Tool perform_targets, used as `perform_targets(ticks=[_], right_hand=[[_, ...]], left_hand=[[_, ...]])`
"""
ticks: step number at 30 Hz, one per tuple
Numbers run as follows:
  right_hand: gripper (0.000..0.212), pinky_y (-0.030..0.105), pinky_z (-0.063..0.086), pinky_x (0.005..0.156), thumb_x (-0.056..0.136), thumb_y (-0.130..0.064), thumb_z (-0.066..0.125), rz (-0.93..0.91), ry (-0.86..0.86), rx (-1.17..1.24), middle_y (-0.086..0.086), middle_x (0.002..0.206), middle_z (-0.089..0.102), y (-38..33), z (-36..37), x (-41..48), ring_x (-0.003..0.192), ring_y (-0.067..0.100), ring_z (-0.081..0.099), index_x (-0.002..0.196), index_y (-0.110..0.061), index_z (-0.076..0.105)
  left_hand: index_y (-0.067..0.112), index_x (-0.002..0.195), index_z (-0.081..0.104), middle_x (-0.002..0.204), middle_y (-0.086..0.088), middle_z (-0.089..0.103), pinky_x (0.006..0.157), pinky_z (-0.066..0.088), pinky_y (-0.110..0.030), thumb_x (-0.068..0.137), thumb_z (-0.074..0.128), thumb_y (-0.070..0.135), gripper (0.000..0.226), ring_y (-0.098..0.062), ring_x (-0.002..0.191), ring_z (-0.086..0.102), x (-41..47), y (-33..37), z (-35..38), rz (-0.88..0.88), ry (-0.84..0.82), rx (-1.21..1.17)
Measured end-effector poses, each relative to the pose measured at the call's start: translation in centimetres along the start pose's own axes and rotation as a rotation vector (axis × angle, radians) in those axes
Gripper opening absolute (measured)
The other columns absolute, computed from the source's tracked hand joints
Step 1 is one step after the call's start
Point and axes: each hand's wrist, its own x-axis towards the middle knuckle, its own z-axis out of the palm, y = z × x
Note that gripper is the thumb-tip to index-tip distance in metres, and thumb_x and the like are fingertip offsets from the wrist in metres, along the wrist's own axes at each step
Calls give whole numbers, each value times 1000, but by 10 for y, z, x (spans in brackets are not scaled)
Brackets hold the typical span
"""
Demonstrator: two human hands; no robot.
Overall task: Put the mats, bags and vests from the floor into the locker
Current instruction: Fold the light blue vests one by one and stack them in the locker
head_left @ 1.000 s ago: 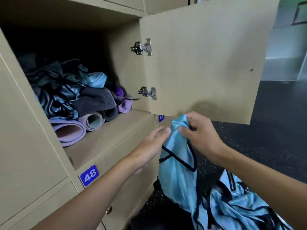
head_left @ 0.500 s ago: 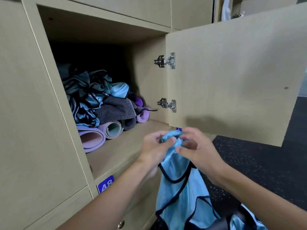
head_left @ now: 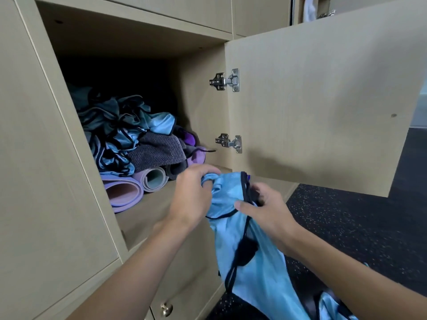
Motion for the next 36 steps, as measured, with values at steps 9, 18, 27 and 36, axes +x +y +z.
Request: perform_targets(ticks=[9, 18, 27, 36], right_hand=[[35, 21, 54, 81, 82, 12, 64, -234, -29, -22, 6, 102, 72, -9, 14, -4, 96, 15, 69, 111, -8, 63], [108, 28, 51, 96, 65, -24, 90, 68, -200, -80, -14, 129, 60, 10, 2, -11, 113, 2, 62, 145, -47, 20], [40, 40, 58, 80, 83, -3, 74, 57, 48, 57, 12, 103, 69, -10, -5, -2, 88, 25, 70, 112, -19, 53], [9, 30, 52, 59, 87, -11, 70, -139, 193, 64, -3, 74, 69, -38, 10, -6, 65, 11, 64, 88, -17, 64]], left_hand=[[20, 97, 71, 89, 1, 75, 80, 56, -27, 80, 78, 17, 19, -10, 82, 70, -12, 14, 28, -197, -219, -387], [13, 104, 72, 90, 7, 73, 80, 56, -26, 81, 72, -6, 30, -9, 81, 68, 3, 22, 10, -79, 63, -485], [27, 103, 70, 108, 4, 57, 85, 34, 0, 82, 71, -3, 37, 2, 96, 56, 11, 0, -12, 32, 141, -55], [21, 105, 69, 93, 0, 74, 75, 56, -27, 89, 71, 34, 21, -11, 82, 70, -5, 31, 17, -322, -224, -573]])
